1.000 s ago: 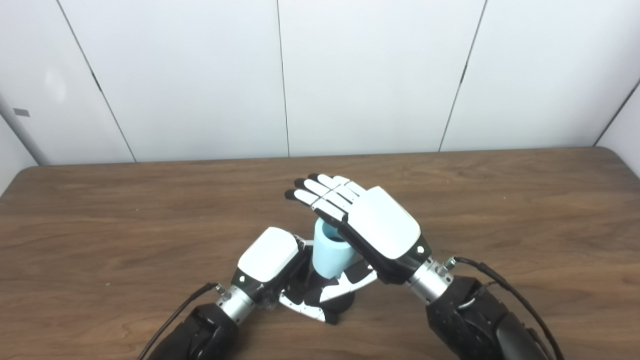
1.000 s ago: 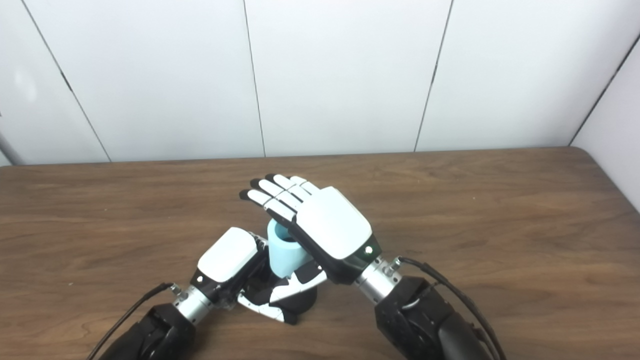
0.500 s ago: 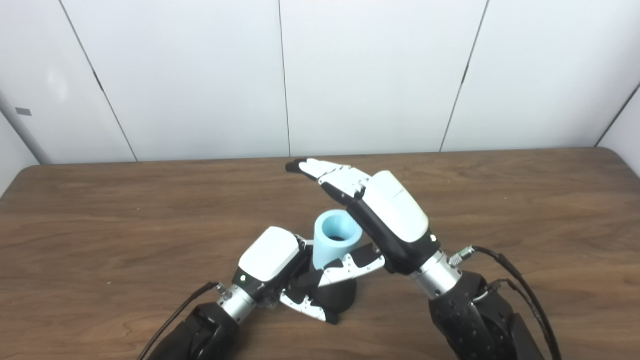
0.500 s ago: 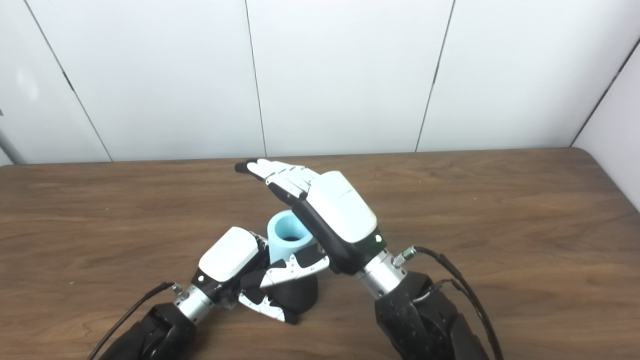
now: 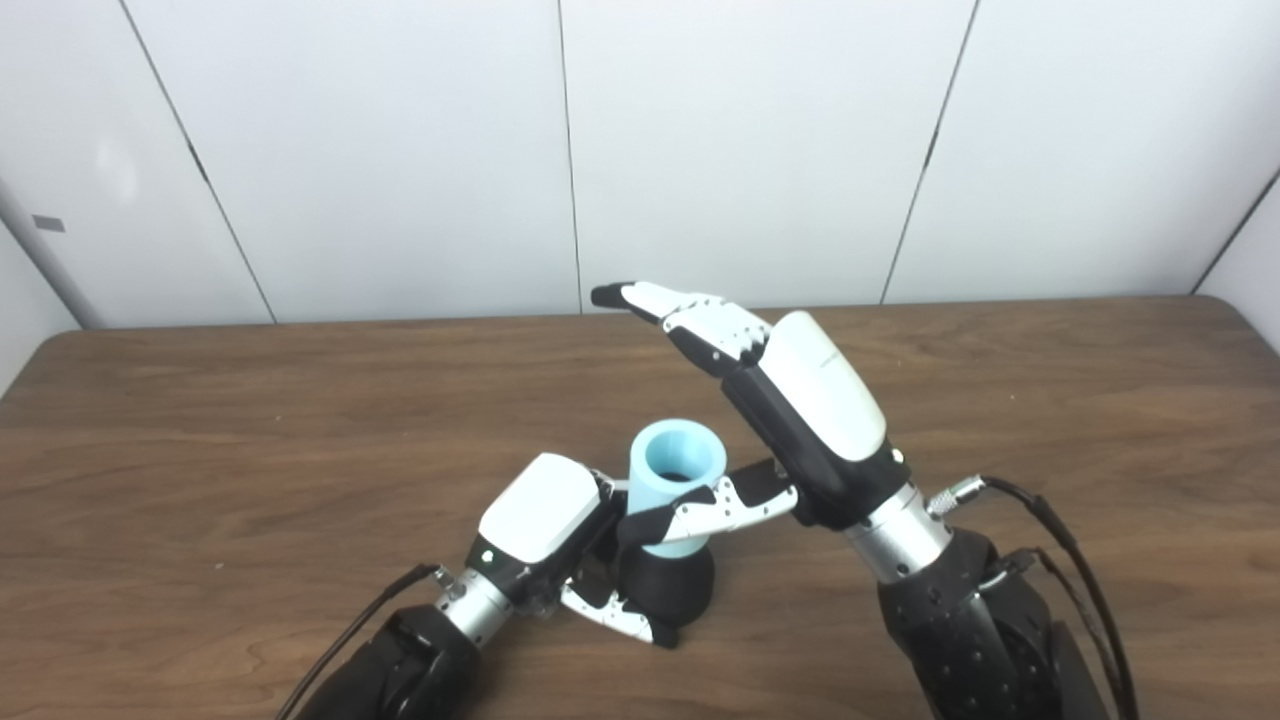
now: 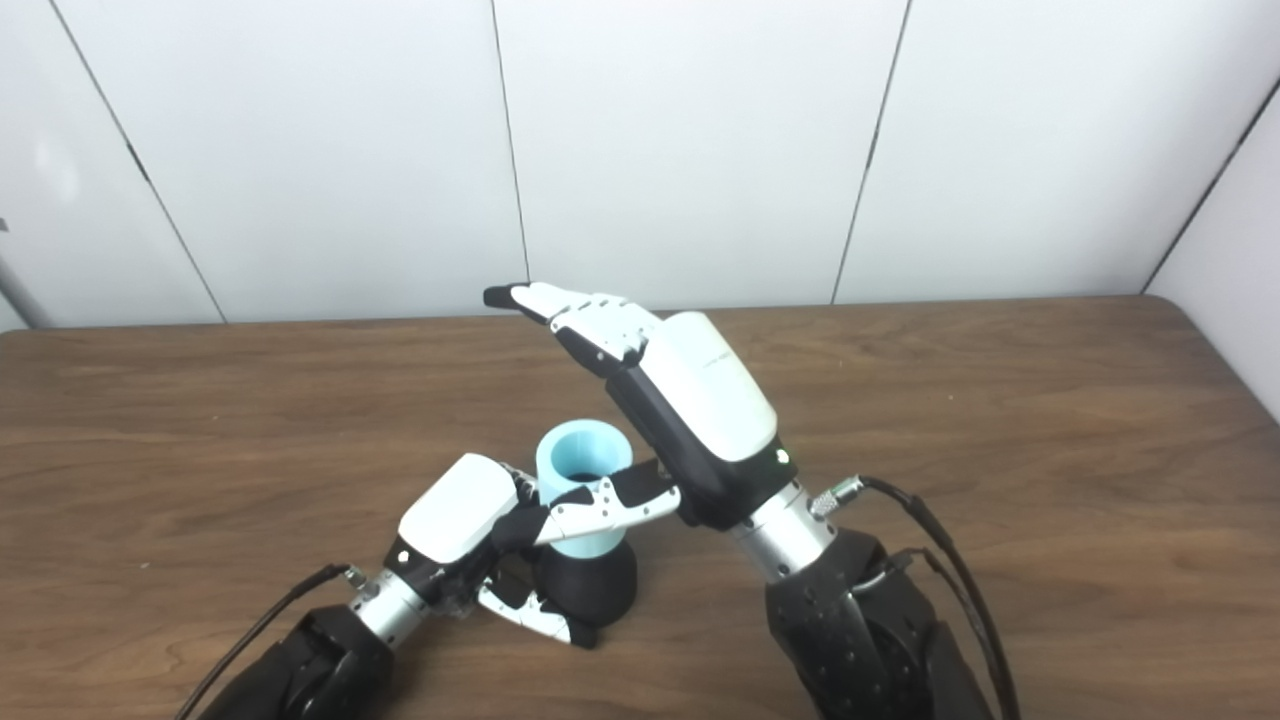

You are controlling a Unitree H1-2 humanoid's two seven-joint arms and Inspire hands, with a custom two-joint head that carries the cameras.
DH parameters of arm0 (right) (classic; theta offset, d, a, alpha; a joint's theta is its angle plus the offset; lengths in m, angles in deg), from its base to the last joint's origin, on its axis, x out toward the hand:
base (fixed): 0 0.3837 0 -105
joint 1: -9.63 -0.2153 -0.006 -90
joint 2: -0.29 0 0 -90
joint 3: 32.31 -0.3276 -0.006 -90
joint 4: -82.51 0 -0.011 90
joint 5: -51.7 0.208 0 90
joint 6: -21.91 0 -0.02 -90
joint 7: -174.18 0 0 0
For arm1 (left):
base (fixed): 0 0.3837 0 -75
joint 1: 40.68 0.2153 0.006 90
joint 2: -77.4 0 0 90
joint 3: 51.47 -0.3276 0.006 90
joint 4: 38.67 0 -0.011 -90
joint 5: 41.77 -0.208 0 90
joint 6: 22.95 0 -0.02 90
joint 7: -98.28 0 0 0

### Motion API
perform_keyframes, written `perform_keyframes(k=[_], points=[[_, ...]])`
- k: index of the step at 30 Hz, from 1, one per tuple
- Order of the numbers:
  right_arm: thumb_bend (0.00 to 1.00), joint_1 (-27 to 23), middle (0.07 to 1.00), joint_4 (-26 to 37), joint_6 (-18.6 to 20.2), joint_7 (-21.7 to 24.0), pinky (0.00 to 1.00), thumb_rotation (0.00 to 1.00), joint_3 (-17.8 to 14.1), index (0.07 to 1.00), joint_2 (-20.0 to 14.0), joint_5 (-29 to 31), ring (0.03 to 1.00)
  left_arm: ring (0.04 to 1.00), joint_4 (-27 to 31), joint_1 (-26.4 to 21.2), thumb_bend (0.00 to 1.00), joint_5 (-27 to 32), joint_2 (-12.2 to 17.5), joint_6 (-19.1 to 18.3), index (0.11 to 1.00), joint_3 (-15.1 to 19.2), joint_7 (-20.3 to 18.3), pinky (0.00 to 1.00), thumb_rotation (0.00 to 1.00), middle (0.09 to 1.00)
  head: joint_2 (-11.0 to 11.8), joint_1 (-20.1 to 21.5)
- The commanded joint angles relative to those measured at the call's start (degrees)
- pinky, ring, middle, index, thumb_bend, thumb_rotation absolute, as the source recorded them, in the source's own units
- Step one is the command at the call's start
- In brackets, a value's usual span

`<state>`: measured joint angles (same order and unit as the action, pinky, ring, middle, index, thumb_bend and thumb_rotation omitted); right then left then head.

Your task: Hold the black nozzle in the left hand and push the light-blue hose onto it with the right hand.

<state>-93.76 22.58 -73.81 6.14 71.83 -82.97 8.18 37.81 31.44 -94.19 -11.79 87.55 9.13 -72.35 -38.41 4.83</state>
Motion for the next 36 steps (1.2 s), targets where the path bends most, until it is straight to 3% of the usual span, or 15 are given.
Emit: perform_keyframes(k=[1,5,10,27,36], points=[[0.88,-0.4,0.858,2.1,-3.0,0.2,0.85,0.8,0.2,0.851,-2.1,-3.3,0.842,0.124,-5.4,4.9,0.52,-0.4,-1.0,0.0,0.481,-2.2,0.7,0.08,0.04,0.196,0.0,0.0],[0.89,1.7,0.904,1.5,-4.5,1.2,0.91,0.77,1.3,0.888,-5.0,-8.7,0.894,0.119,-5.2,5.0,0.52,-0.1,-0.9,0.2,0.482,-2.1,0.8,0.08,0.04,0.189,-0.1,0.1],[0.9,3.0,0.957,0.9,-5.1,2.5,0.99,0.78,1.6,0.932,-6.4,-10.6,0.955,0.11,-5.7,4.8,0.52,-0.3,-0.9,0.8,0.481,-2.2,1.8,0.07,0.04,0.174,0.0,0.2],[0.92,4.6,1.0,-0.1,-5.2,6.3,1.0,0.8,2.5,0.992,-7.5,-12.0,1.0,0.123,-5.6,4.6,0.52,-0.6,-0.7,-0.2,0.481,-2.6,1.1,0.08,0.04,0.198,0.1,0.2],[0.91,6.3,0.967,1.4,-7.0,5.0,0.97,0.8,3.4,0.946,-7.6,-12.2,0.962,0.122,-5.5,4.6,0.52,-0.3,-0.4,-0.1,0.481,-2.7,0.3,0.08,0.04,0.195,0.0,0.3]])
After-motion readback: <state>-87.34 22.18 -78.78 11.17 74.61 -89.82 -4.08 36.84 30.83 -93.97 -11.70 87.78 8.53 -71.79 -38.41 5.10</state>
